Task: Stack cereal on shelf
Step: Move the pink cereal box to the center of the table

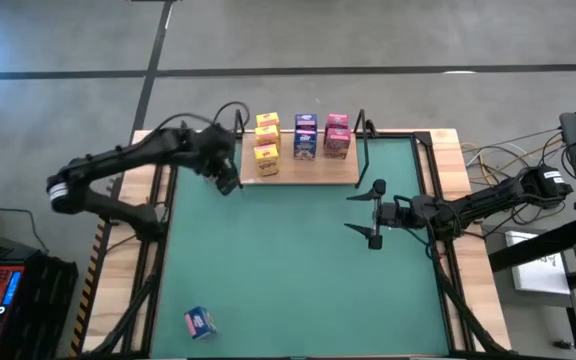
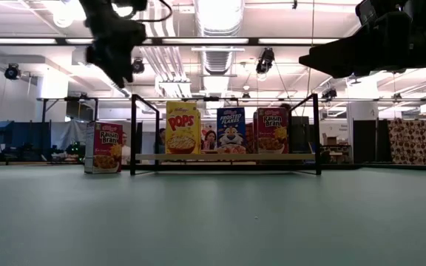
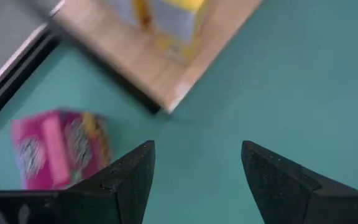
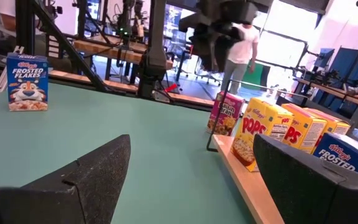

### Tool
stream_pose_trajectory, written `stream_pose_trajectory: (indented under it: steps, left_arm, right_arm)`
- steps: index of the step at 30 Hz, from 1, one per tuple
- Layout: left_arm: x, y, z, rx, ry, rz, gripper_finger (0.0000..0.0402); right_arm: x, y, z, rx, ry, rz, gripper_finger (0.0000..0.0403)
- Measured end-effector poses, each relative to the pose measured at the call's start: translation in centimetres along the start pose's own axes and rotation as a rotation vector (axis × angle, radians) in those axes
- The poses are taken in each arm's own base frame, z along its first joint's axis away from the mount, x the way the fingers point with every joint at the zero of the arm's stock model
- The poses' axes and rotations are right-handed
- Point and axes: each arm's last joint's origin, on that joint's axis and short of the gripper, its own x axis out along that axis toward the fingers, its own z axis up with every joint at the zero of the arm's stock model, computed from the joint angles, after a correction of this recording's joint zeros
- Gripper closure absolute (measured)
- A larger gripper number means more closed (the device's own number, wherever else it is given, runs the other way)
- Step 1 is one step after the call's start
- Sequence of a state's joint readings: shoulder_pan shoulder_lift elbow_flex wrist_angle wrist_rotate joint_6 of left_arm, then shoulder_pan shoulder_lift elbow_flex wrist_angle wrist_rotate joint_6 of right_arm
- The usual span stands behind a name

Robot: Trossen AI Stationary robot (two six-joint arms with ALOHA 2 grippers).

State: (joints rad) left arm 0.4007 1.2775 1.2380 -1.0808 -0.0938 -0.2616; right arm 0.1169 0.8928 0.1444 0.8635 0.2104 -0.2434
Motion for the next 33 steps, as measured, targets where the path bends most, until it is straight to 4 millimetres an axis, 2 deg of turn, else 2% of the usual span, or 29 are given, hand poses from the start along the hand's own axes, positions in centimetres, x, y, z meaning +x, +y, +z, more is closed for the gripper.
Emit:
stream_pose_trajectory:
  steps: [5, 11, 20, 27, 33]
  left_arm:
    - [-0.4, 0.0, -2.6, -0.127, -0.063, 0.119, 0.0179]
    - [0.7, 0.9, -4.1, -0.207, -0.086, 0.273, 0.0179]
    - [2.4, 2.6, -3.1, -0.231, -0.066, 0.376, 0.0168]
    - [2.5, 4.3, -2.9, -0.177, -0.019, 0.351, 0.0128]
    - [3.3, 6.0, -3.1, -0.202, 0.019, 0.309, 0.012]
  right_arm:
    - [0.0, 0.0, 0.0, 0.0, 0.0, 0.0, 0.0076]
    - [0.0, 0.0, 0.0, 0.0, -0.001, 0.0, 0.0076]
    - [0.0, 0.0, 0.0, 0.0, 0.0, 0.0, 0.0076]
    - [0.0, 0.0, 0.0, 0.0, 0.0, 0.0, 0.0076]
    - [0.0, 0.0, 0.0, 0.0, 0.0, 0.0, 0.0076]
